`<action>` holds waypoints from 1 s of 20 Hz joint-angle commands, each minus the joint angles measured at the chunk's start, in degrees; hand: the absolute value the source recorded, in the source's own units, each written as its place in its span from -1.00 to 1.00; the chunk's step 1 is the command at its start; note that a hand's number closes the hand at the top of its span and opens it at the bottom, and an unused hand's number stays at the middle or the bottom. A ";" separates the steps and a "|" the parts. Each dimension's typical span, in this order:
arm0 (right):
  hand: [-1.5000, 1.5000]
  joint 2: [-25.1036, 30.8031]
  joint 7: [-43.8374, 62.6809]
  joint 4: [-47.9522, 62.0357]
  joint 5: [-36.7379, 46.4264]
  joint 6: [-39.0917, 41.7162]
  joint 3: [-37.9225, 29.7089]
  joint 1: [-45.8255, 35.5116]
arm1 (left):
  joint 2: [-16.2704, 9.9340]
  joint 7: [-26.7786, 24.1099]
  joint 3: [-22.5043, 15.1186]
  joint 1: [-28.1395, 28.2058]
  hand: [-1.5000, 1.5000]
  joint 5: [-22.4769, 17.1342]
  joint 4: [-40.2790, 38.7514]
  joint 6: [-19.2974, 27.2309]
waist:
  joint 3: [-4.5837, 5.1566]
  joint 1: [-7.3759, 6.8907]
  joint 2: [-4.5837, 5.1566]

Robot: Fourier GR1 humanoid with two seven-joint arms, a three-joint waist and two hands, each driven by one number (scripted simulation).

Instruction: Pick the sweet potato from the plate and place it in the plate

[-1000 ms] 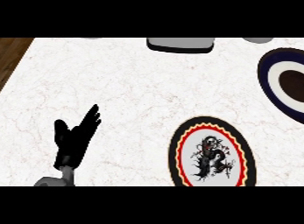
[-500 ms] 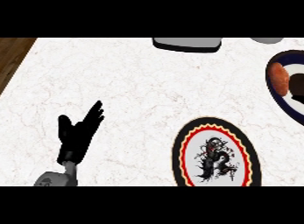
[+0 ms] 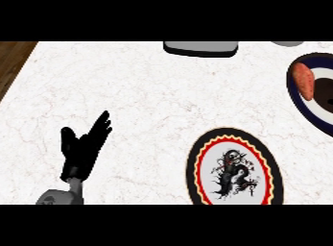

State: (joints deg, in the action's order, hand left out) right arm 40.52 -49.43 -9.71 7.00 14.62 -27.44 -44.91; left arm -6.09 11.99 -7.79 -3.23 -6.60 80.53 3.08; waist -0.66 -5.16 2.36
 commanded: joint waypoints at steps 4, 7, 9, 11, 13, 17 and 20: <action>-1.00 5.19 1.99 3.29 -3.81 11.78 -3.73 1.63 | 0.65 -1.48 -0.30 0.89 0.00 0.48 -0.99 0.22 | -0.06 0.82 0.17; -1.00 6.77 3.27 3.02 -3.82 18.31 -3.33 2.31 | 1.16 -0.11 0.18 -0.83 0.00 0.80 -0.74 1.76 | -0.13 1.42 0.04; -1.00 6.76 0.58 2.34 -4.12 22.07 -3.38 5.54 | -1.09 -0.67 1.68 2.09 0.00 -0.78 -0.71 -0.40 | -0.19 1.57 -0.25; -1.00 7.42 0.85 1.09 -3.30 24.36 -2.30 6.26 | 0.10 0.01 1.25 0.13 0.00 -0.85 -0.84 0.04 | -0.23 2.17 -0.14; -1.00 7.87 0.09 -0.05 -3.02 26.26 -1.73 8.19 | 0.52 -0.36 0.87 0.70 0.00 -0.15 -0.60 0.88 | -0.34 2.58 -0.22; -1.00 9.78 -0.17 -2.25 -3.03 29.09 -1.06 10.98 | -0.72 -0.35 2.54 1.04 0.00 -1.20 -0.38 0.32 | -0.37 3.07 -0.54; -1.00 9.54 -1.69 -4.34 -2.11 27.07 0.22 13.41 | -0.56 -0.94 1.22 2.89 0.00 -0.55 0.31 -0.14 | -0.43 2.65 -0.63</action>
State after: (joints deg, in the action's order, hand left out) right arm 49.04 -42.21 -13.11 4.53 31.66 -27.86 -34.47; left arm -6.25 11.29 -6.36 -1.34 -7.36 80.35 3.22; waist -1.01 -2.50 1.85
